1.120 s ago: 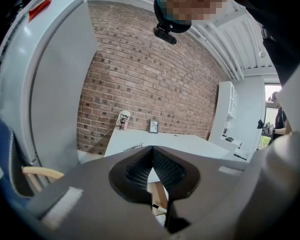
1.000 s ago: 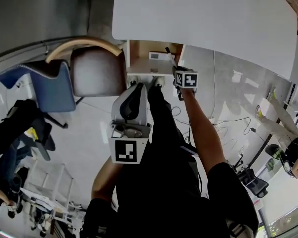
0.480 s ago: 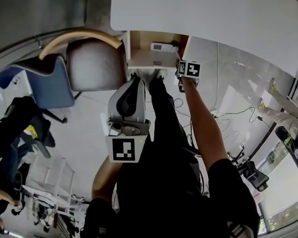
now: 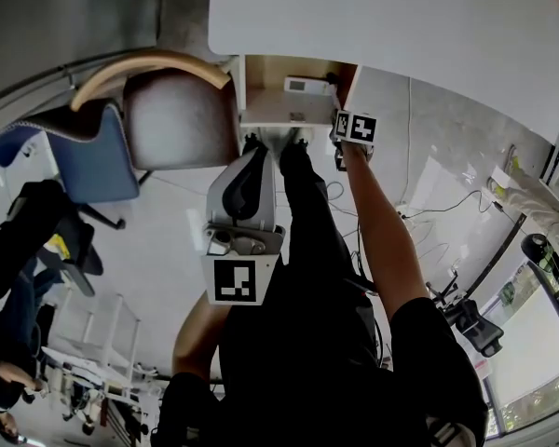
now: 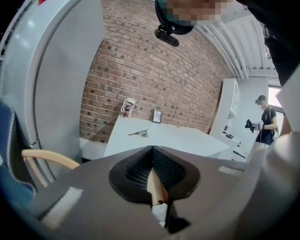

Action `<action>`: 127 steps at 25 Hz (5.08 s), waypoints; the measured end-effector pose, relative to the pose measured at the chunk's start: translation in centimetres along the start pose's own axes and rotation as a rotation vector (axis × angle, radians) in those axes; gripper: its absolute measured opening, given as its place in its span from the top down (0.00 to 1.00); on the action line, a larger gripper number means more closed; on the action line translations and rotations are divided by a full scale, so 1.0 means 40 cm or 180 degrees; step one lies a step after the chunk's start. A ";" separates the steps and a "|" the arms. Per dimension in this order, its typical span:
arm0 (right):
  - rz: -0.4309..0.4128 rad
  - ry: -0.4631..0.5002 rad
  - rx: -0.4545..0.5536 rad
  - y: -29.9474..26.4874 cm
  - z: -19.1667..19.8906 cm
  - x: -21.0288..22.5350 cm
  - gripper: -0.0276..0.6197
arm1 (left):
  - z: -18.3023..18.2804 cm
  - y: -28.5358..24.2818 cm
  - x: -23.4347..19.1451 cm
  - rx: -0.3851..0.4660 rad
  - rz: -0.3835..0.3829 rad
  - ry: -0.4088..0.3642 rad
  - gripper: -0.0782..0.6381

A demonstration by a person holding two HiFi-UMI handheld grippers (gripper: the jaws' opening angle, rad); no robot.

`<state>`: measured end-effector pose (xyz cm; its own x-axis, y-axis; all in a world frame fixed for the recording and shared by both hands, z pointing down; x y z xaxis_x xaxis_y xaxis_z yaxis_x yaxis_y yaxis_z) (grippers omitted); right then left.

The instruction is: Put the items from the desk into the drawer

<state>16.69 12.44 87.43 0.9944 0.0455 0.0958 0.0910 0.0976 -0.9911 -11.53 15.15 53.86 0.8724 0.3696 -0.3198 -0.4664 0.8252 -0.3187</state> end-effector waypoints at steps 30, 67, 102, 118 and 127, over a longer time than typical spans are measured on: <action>-0.0622 0.0207 0.1555 0.593 -0.103 -0.032 0.95 | -0.216 0.097 0.125 0.0377 0.0054 -0.0231 0.86; -0.1226 0.1173 0.3441 1.204 0.040 -0.043 0.73 | -0.374 0.187 0.397 0.0888 0.0007 -0.0533 0.86; -0.1251 0.1486 0.3094 1.045 -0.405 -0.190 0.73 | -0.487 -0.047 0.177 0.0876 -0.0104 -0.0339 0.86; -0.1078 0.1503 0.2439 0.773 -0.663 -0.253 0.73 | -0.510 -0.192 0.008 0.0679 -0.0138 -0.0095 0.86; -0.0925 0.1583 0.2112 0.612 -0.764 -0.276 0.61 | -0.513 -0.254 -0.068 0.0651 -0.0209 0.0053 0.86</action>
<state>9.62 -16.03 59.28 0.8593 -0.4944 0.1312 0.4477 0.6028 -0.6605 -12.18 -3.01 39.68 0.8967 0.3063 -0.3196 -0.3677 0.9174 -0.1521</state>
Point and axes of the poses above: the fingertips, and each gripper's own axes: y backward along the fingers, x to its right, z out of its underside, the point moved 9 cm from there along y, backward along the fingers, and after that the axes turned 4 degrees about z, right-handed, at the moved point
